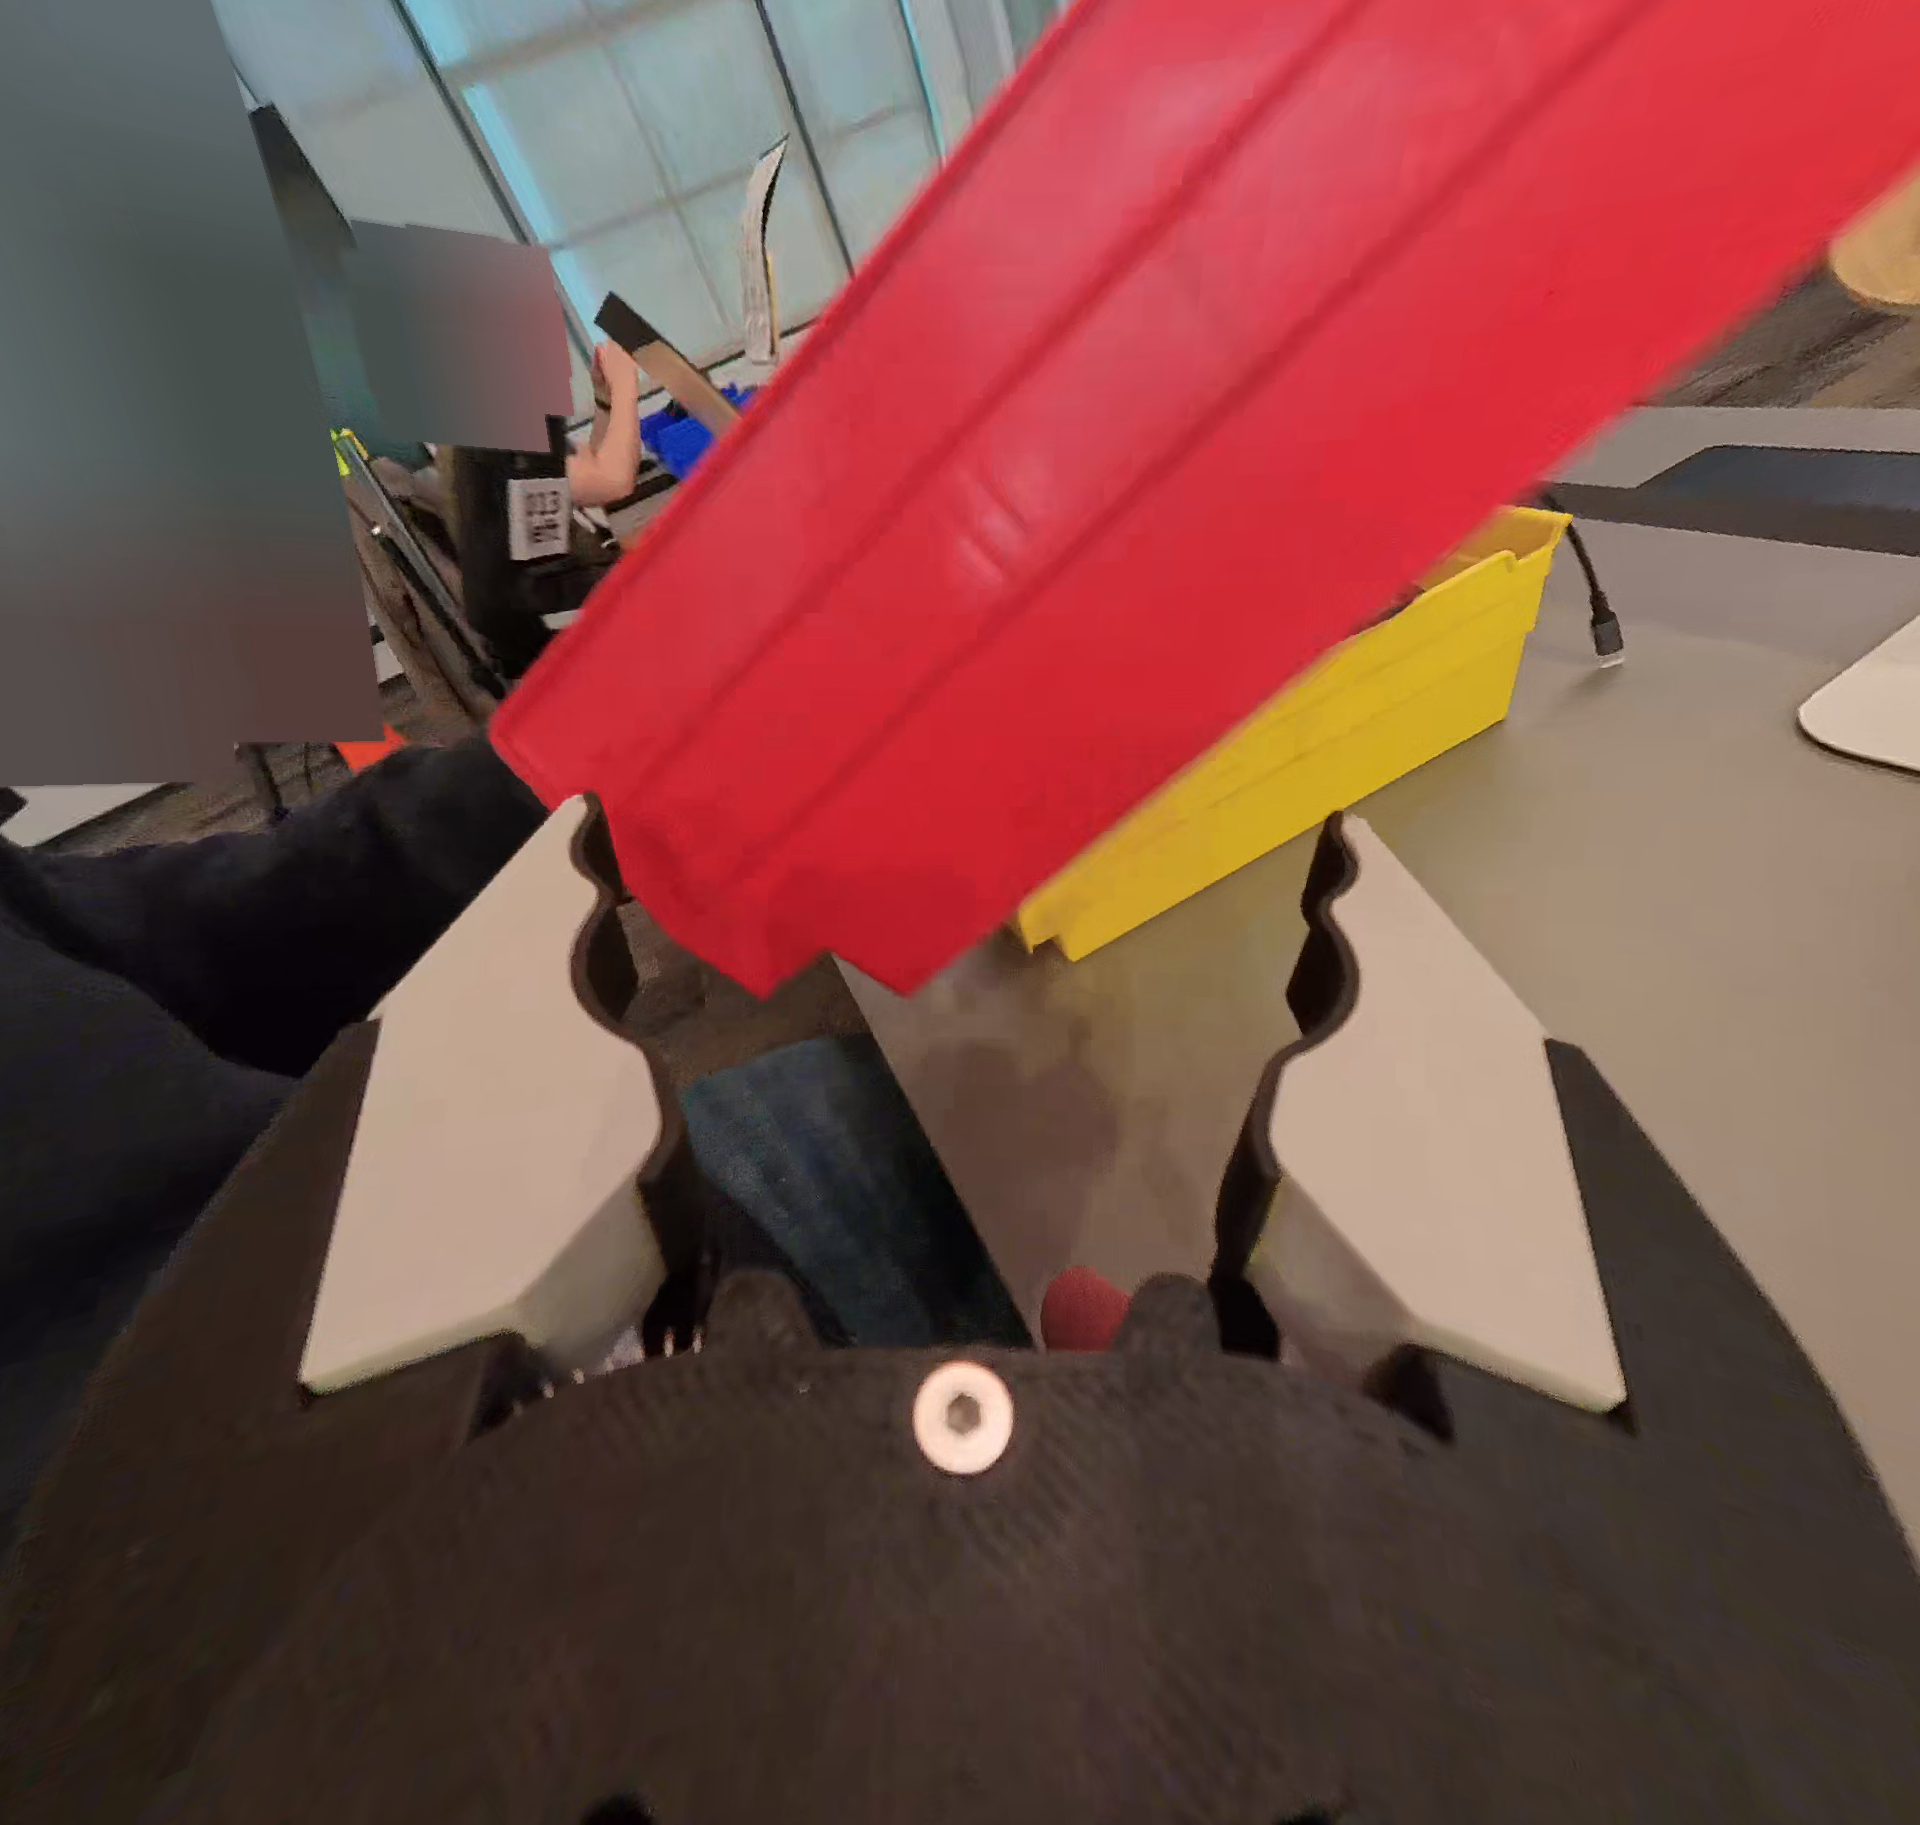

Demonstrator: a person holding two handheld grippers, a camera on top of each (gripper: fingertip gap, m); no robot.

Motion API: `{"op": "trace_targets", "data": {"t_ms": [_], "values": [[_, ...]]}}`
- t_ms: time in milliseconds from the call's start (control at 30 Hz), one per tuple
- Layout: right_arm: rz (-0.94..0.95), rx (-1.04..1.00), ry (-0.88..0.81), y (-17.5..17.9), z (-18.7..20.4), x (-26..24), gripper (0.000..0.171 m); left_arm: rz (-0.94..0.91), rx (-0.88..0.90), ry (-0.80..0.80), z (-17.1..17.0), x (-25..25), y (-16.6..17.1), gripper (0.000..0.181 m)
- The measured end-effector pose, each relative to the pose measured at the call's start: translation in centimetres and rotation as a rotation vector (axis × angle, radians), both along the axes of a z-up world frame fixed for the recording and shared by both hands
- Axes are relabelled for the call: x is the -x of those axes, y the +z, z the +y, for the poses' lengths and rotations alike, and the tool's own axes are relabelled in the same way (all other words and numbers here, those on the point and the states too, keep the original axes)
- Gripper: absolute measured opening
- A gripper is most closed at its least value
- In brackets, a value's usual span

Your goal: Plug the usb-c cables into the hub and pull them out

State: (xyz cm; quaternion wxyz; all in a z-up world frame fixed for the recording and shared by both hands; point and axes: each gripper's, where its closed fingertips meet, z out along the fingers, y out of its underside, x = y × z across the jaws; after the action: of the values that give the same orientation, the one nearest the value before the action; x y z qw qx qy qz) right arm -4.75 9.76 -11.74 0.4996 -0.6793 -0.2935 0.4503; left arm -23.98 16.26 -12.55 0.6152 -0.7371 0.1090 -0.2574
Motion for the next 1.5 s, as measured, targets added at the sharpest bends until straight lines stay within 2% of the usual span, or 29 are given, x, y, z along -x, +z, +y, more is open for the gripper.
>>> {"op": "trace_targets", "data": {"t_ms": [100,233,367,567,633,700,833,1000,1100,1167,1233,1333,1400,1500], "values": [[0.04,0.011,-0.061,-0.1,-1.5,-2.3,0.134,0.034,0.018,-0.101,0.9,-5.6,-0.8,0.004],[0.085,0.039,-0.199,-0.7,-1.5,-7.5,0.121,0.011,0.08,-0.157,2.2,-11.0,-2.5,0.004],[0.059,0.08,-0.257,-2.1,-1.6,-12.2,0.123,0.034,0.128,-0.187,2.7,-15.7,-4.6,0.004],[-0.018,0.175,-0.358,-6.5,-1.5,-15.6,0.121,0.125,0.207,-0.244,2.1,-22.1,-8.4,0.006],[-0.103,0.179,-0.393,-8.4,-1.0,-16.8,0.112,0.129,0.234,-0.246,2.2,-23.2,-9.7,0.006],[-0.104,0.208,-0.413,-9.2,-0.4,-17.9,0.106,0.133,0.261,-0.246,2.4,-24.1,-10.6,0.006],[-0.176,0.231,-0.424,-10.9,0.7,-20.1,0.088,0.128,0.26,-0.261,2.6,-25.4,-10.8,0.013],[-0.312,0.197,-0.511,-11.8,2.6,-22.6,0.076,0.137,0.27,-0.332,1.5,-27.6,-11.0,0.025],[-0.409,0.184,-0.576,-13.2,3.8,-25.2,0.055,0.137,0.306,-0.446,-0.3,-29.2,-11.6,0.037],[-0.399,0.185,-0.604,-13.5,4.4,-26.4,0.044,0.113,0.314,-0.516,-1.5,-29.9,-11.4,0.044],[-0.429,0.16,-0.64,-13.4,5.0,-27.6,0.027,0.126,0.296,-0.55,-2.3,-29.9,-10.7,0.041],[-0.505,0.107,-0.711,-13.2,6.0,-29.8,0.004,0.171,0.254,-0.58,-3.2,-28.4,-8.7,0.041],[-0.543,0.082,-0.724,-13.3,6.5,-30.9,0.002,0.201,0.204,-0.542,-3.3,-25.8,-6.9,0.039],[-0.522,0.084,-0.708,-13.2,6.8,-31.4,0.002,0.306,0.111,-0.361,-2.0,-19.3,-4.7,0.036]]}}
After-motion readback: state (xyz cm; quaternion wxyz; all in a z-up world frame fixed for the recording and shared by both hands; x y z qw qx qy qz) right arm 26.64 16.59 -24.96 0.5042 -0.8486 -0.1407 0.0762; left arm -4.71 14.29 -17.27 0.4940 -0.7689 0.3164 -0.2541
